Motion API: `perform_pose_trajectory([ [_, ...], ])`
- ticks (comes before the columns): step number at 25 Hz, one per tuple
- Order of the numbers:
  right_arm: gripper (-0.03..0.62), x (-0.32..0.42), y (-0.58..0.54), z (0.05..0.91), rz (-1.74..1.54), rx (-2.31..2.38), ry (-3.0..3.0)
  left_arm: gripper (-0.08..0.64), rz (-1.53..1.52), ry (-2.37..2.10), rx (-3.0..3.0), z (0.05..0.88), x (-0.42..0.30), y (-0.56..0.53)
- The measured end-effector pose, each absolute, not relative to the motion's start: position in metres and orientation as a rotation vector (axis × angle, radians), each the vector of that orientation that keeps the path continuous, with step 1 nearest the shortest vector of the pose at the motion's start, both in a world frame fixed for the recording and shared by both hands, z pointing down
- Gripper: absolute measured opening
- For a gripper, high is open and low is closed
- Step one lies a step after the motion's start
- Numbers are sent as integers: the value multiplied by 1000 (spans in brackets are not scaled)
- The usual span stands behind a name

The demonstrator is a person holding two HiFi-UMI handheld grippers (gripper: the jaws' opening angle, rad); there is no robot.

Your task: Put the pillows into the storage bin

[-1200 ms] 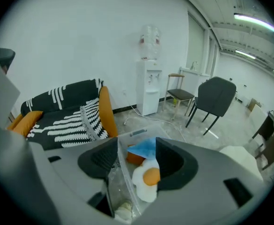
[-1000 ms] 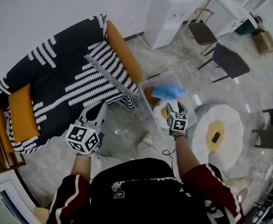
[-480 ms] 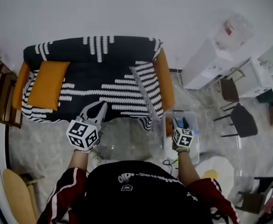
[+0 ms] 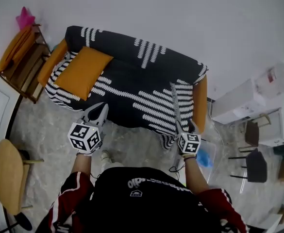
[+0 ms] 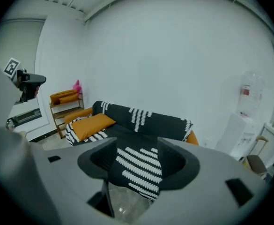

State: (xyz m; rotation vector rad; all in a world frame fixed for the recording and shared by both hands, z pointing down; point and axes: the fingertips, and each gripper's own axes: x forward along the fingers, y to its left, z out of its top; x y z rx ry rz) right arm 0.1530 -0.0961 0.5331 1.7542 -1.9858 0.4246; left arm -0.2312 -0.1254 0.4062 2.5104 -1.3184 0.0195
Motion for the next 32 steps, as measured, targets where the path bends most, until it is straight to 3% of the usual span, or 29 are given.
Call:
perform_pose_trajectory([
  [18,275,-140,-176,522,386,1469,-2240,2,22,-1567,2396,402,-466,-139],
  [32,278,-252,-235,527,332,1252,-2337,2,-5,-1704,2301,407,-542,-138],
])
